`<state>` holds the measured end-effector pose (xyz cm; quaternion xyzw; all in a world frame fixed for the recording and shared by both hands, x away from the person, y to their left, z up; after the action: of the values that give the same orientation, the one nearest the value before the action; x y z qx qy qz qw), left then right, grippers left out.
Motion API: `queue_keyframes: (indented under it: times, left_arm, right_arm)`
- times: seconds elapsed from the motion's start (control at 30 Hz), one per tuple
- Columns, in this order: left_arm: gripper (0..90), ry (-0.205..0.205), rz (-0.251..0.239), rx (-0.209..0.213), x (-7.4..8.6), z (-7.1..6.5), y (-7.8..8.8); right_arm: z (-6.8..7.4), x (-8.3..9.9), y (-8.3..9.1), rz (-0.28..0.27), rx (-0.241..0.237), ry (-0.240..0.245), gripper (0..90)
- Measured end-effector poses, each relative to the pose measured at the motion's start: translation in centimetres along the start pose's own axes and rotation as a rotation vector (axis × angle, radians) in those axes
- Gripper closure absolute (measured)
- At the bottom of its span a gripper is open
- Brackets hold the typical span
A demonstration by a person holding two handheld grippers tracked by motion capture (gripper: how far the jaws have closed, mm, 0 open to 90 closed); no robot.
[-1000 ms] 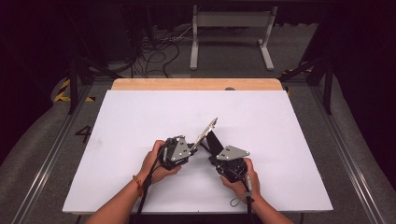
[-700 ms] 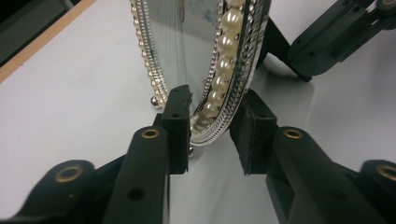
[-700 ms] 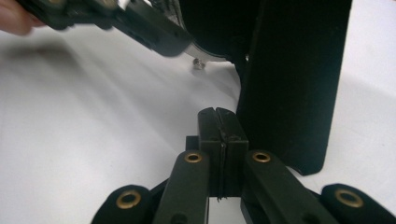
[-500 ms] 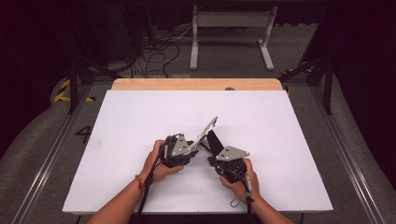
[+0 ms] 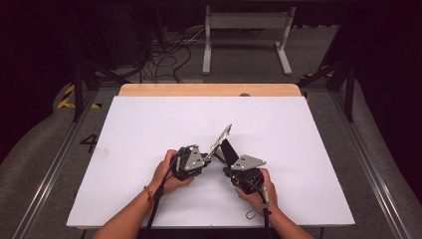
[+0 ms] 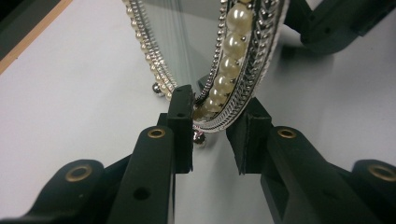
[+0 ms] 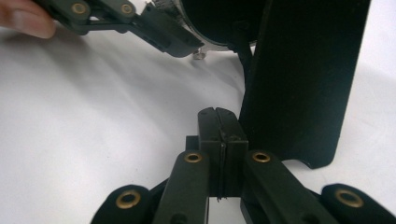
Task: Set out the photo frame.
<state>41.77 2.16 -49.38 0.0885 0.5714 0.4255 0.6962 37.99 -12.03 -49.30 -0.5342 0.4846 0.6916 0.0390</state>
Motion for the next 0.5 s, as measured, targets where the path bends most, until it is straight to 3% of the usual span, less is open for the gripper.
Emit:
queue_keyframes:
  times: [0.13,0.5]
  left_arm:
    - [72.8,-0.049,0.009,-0.024,-0.3,-0.5,0.1]
    - [70.9,-0.054,0.006,-0.005,-0.8,-1.6,0.3]
  right_arm:
    - [-0.3,0.1,0.2,0.005,0.002,-0.006,90.0]
    - [-1.2,0.4,0.8,0.019,0.009,-0.007,90.0]
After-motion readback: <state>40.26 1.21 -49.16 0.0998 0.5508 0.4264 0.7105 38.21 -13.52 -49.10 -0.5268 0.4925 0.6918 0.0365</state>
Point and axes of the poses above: each handheld gripper's, and its own axes: y roughly backward along the jaws, x roughly out of its underside, z roughly to its left, the point moved 7 cm from there along -y, roughly forward along the jaws, and after that the axes turned 2 degrees about -y, right-handed, at the moved point
